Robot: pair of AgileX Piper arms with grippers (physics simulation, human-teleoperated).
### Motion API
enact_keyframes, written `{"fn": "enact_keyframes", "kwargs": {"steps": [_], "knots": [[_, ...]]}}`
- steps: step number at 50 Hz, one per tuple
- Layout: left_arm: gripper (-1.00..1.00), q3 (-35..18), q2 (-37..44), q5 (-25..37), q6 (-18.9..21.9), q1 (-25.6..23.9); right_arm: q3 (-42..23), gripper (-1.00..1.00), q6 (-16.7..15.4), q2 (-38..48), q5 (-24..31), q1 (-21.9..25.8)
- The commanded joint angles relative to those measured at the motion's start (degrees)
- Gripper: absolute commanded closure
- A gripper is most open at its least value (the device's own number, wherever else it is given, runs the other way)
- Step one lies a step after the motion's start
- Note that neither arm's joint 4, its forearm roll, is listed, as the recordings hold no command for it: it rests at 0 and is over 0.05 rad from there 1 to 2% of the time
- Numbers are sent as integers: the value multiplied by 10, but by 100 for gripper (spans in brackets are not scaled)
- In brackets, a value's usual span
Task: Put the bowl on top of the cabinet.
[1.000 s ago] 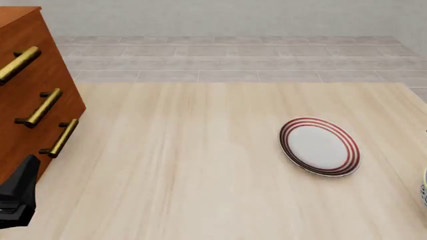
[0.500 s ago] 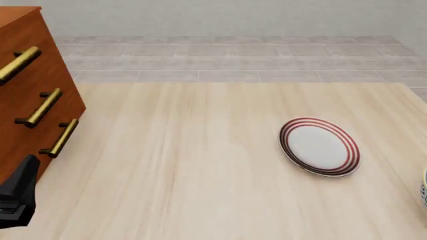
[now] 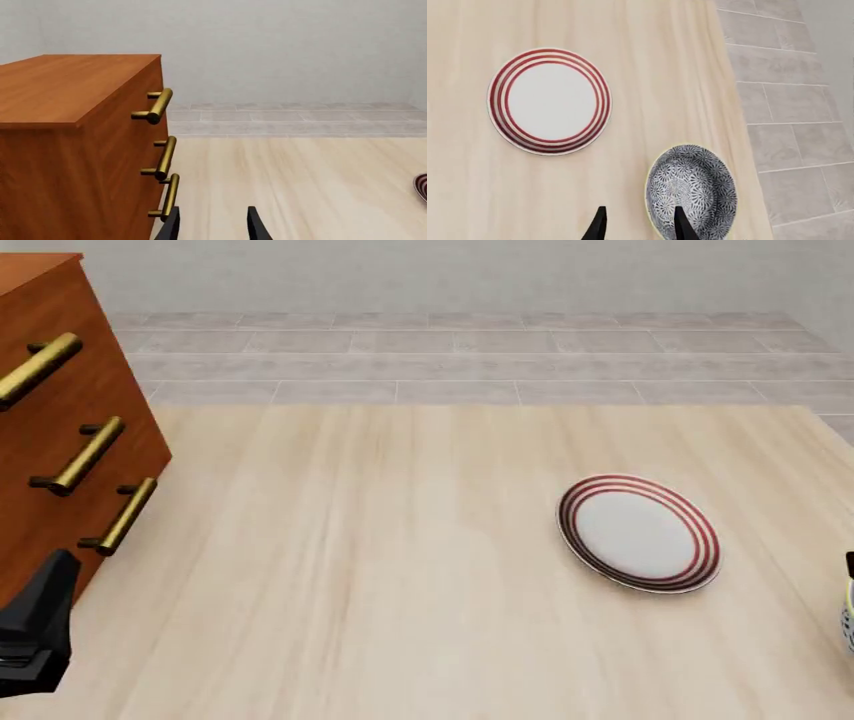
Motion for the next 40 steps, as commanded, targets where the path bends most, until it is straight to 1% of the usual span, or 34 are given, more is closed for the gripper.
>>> {"fn": "enact_keyframes", "kwargs": {"steps": [1,6,18,22,34,37,40], "knots": [[-100,2,0,-2,0,0,28,-100,-10,36,-48,-28],[-100,-2,0,2,0,0,40,-100,-25,52,-71,-41],[-100,1,0,-1,0,0,64,-100,-22,103,-134,-55],[-100,1,0,-1,0,0,69,-100,-20,111,-143,-54],[-100,2,2,-4,0,0,97,-100,-31,152,-190,-64],[-100,-4,3,0,0,0,100,-100,-26,159,-194,-63],[-100,2,2,-4,0,0,105,-100,-31,170,-204,-71]]}}
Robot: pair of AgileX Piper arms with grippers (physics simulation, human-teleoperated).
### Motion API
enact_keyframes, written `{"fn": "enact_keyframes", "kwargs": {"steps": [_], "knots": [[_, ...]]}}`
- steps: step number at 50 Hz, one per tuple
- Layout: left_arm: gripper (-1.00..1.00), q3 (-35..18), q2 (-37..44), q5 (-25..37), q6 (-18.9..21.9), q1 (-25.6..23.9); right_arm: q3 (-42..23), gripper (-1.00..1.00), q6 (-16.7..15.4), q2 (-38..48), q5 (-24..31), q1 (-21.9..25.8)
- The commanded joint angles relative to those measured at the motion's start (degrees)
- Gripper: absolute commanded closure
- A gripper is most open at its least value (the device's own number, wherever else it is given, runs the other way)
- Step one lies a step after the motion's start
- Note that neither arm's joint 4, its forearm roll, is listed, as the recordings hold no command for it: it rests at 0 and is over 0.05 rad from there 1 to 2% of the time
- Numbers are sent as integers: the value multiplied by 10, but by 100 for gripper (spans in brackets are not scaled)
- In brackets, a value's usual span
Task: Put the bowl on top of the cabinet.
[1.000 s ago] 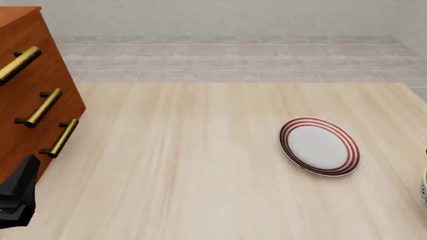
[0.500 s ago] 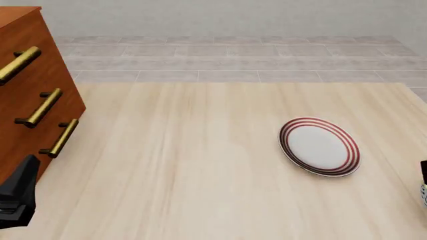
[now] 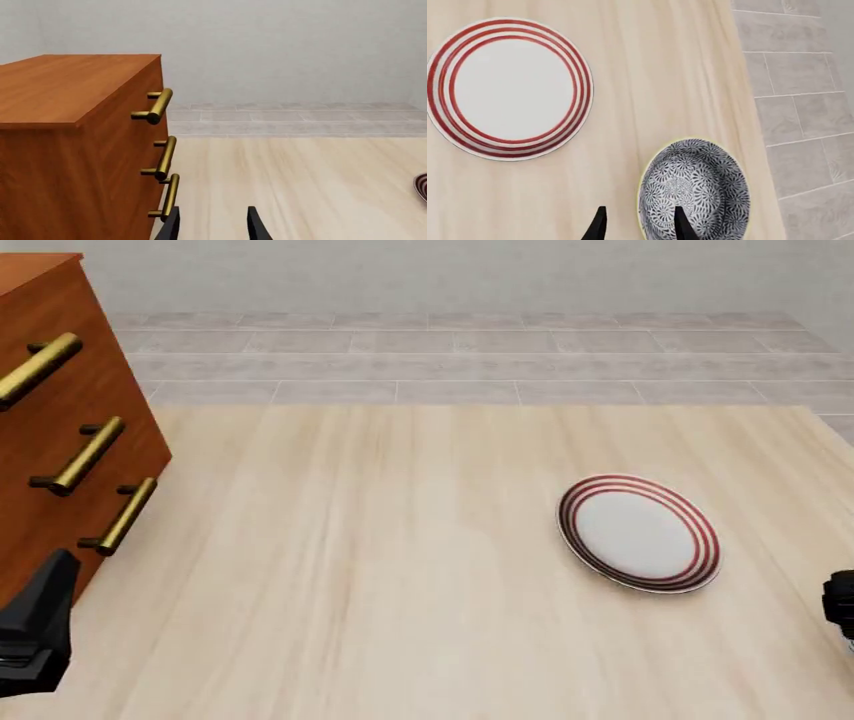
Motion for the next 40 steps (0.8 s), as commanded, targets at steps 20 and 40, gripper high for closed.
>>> {"fn": "enact_keyframes", "kwargs": {"steps": [20,40], "knots": [[-100,1,-2,0,0,0,32,-100,-16,81,-76,-34],[-100,2,0,-2,0,0,43,-100,-21,126,-121,-46]]}}
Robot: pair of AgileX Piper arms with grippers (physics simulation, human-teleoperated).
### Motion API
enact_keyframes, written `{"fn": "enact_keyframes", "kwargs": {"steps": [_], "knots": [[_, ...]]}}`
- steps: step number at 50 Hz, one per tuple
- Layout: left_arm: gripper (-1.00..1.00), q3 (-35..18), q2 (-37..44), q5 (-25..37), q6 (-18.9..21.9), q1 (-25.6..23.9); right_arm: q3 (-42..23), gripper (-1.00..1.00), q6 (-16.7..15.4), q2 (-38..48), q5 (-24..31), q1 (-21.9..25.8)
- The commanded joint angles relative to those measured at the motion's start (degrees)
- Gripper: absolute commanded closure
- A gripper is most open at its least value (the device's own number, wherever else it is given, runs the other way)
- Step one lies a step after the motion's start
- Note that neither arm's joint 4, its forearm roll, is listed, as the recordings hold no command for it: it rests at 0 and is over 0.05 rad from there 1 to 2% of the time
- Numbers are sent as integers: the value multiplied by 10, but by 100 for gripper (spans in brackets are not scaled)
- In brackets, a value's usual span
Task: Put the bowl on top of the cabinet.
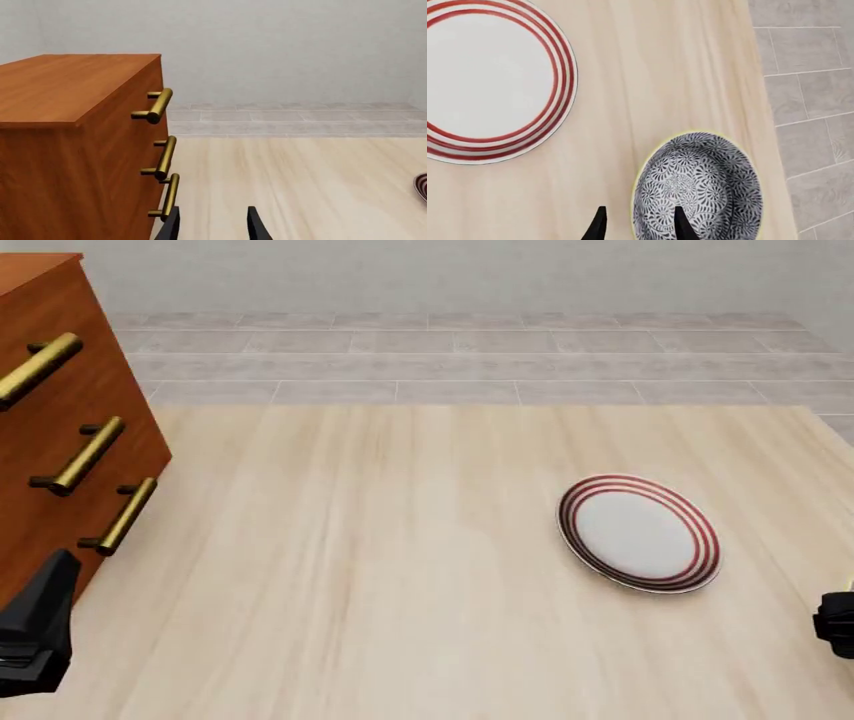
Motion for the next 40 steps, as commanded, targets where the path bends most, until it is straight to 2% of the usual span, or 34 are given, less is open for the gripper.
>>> {"fn": "enact_keyframes", "kwargs": {"steps": [1,16,31,32,40], "knots": [[-100,1,0,-1,0,0,8,-100,-4,28,-28,-7],[-100,-5,0,4,0,0,11,-100,-5,51,-46,-12],[-100,-14,1,13,0,0,8,-100,-2,47,-40,-12],[-100,-14,1,13,0,0,10,100,-4,47,-40,-12],[-100,-14,1,13,0,0,7,100,-3,31,-26,-4]]}}
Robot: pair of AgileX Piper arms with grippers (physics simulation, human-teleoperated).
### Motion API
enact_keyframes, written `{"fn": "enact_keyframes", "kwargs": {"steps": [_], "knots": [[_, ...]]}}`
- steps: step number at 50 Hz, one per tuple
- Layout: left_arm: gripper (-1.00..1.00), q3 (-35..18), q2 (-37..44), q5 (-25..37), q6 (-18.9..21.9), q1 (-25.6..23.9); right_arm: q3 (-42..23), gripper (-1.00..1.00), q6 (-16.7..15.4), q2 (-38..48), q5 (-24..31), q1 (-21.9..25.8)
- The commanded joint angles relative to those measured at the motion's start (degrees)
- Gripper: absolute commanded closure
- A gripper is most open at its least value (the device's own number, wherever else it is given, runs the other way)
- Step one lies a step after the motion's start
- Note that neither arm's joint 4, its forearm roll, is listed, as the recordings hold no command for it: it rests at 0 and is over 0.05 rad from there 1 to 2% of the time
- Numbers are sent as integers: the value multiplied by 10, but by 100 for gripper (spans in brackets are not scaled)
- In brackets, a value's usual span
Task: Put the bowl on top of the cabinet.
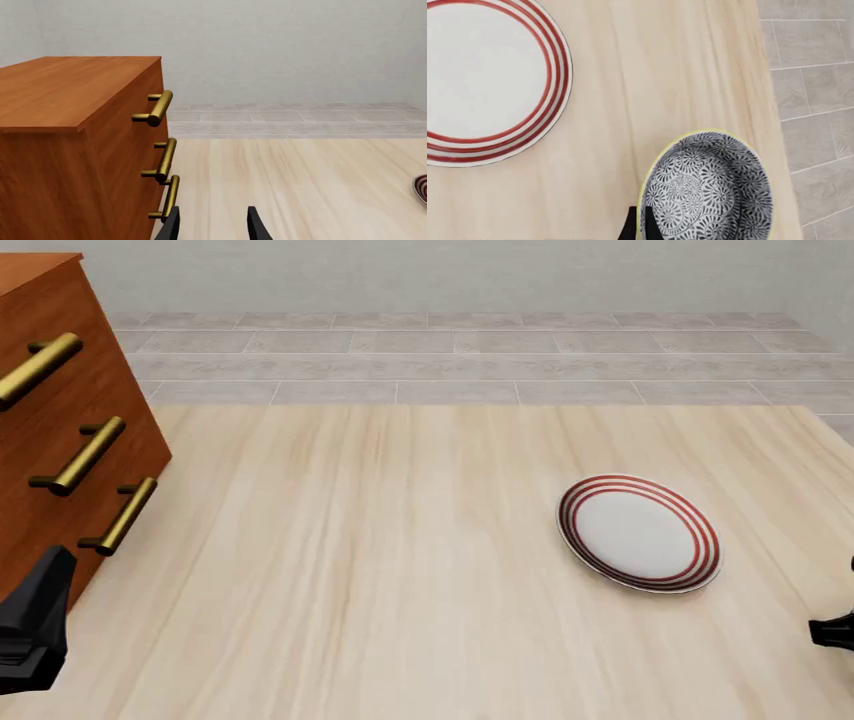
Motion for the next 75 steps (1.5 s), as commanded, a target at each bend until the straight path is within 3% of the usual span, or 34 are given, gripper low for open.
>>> {"fn": "enact_keyframes", "kwargs": {"steps": [1,20,39,57,75], "knots": [[-100,-2,0,2,0,0,-3,100,1,-13,14,6],[-100,-2,0,2,0,0,-7,100,1,-37,36,11],[-100,-2,0,2,0,0,-50,100,-24,-183,166,66],[-100,-2,0,2,0,0,-109,100,-48,-297,248,158],[-100,-2,0,2,0,0,-136,100,-93,-366,252,280]]}}
